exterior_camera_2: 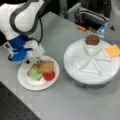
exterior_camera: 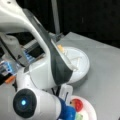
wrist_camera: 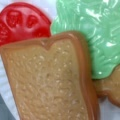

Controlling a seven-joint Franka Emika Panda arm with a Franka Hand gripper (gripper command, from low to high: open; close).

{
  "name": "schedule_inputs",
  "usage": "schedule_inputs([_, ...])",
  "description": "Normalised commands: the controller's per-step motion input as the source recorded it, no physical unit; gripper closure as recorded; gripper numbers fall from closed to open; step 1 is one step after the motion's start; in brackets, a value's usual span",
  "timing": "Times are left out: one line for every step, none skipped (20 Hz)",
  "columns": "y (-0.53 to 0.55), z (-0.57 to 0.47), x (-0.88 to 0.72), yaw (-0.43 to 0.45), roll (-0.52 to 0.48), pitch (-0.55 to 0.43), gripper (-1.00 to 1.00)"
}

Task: Ingredient selection for cheeseburger or sandwich

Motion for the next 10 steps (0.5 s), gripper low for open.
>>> schedule_inputs([-0.1,0.01,0.13,0.063,0.097,-0.066,-1.0])
schedule_inputs([-0.1,0.01,0.13,0.064,0.097,-0.065,-1.0])
schedule_inputs([-0.09,0.01,0.12,0.061,0.105,-0.049,-1.0])
schedule_inputs([-0.08,0.02,0.12,0.059,0.102,-0.044,-1.0])
schedule_inputs([-0.07,0.03,0.12,0.059,0.102,-0.042,-1.0])
schedule_inputs([-0.06,0.04,0.12,0.056,0.097,-0.04,-1.0])
schedule_inputs([-0.04,0.06,0.11,0.044,0.077,-0.033,-1.0])
schedule_inputs([-0.03,0.07,0.11,0.041,0.072,-0.03,-1.0])
schedule_inputs([-0.01,0.09,0.11,0.033,0.058,-0.028,-1.0])
schedule_inputs([0.01,0.11,0.1,0.025,0.041,-0.024,-1.0])
